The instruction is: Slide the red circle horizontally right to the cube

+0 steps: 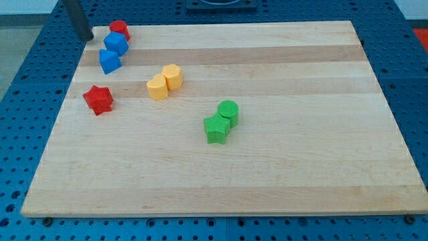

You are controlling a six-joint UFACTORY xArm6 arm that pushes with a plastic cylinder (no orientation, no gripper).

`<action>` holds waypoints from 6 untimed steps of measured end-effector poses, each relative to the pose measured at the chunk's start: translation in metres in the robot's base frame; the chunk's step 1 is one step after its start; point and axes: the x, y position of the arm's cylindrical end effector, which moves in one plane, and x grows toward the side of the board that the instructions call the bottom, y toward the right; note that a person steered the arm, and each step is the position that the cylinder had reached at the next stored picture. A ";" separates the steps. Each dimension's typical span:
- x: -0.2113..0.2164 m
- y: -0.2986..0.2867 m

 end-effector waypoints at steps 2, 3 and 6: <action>-0.023 0.046; -0.020 0.062; 0.030 0.094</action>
